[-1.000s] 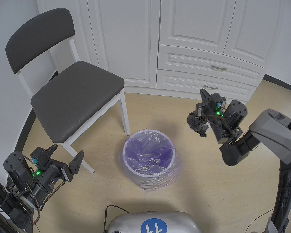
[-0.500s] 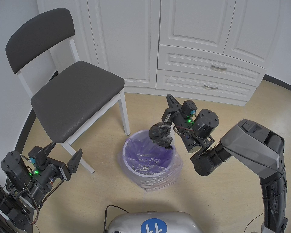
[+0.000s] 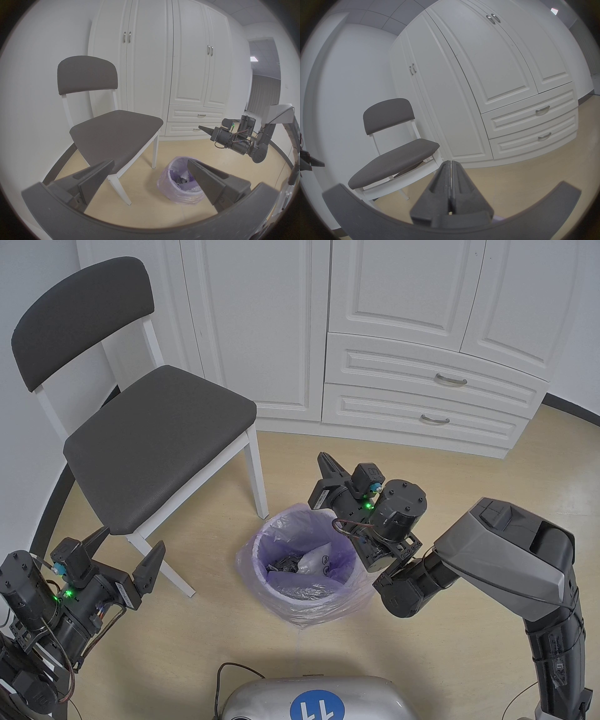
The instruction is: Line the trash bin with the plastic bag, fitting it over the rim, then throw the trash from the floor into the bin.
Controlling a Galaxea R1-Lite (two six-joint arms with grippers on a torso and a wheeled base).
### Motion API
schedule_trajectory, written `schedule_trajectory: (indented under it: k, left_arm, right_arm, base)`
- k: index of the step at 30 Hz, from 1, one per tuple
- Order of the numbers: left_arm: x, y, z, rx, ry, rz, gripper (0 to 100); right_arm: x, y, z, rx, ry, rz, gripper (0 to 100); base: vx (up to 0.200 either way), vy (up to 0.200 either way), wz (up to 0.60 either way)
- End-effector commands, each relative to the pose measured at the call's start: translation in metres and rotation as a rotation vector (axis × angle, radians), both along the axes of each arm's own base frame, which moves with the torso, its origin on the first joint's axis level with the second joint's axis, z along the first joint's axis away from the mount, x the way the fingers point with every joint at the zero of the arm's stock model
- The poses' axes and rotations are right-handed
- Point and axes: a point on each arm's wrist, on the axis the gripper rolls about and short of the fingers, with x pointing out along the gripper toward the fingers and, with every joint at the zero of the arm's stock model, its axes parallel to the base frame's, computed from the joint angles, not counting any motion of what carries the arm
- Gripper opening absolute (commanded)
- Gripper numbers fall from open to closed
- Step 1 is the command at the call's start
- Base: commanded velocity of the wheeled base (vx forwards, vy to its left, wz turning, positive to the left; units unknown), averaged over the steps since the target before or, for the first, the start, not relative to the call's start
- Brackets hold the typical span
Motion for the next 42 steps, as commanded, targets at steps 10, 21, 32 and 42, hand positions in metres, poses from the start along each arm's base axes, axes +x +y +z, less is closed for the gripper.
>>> schedule_trajectory:
  k: [10,21,32,42]
  left_arm:
    - [-0.003,0.001,-0.003,0.005,0.019,-0.002,100]
    - [-0.004,-0.001,-0.003,0.007,0.022,-0.013,100]
    - [-0.003,-0.001,-0.005,0.009,0.029,-0.013,100]
    - [-0.003,-0.001,-0.005,0.01,0.03,-0.013,100]
  right_arm:
    - [-0.019,-0.01,-0.018,-0.23,0.227,-0.006,0]
    - [-0.013,0.006,-0.033,-0.185,0.498,0.019,100]
    - [0.005,0.023,-0.07,-0.151,0.557,-0.011,100]
    - [0.005,0.041,-0.075,-0.05,0.833,-0.009,100]
  base:
    - [0.0,0.0,0.0]
    - [0.0,0.0,0.0]
    - [0.0,0.0,0.0]
    - [0.0,0.0,0.0]
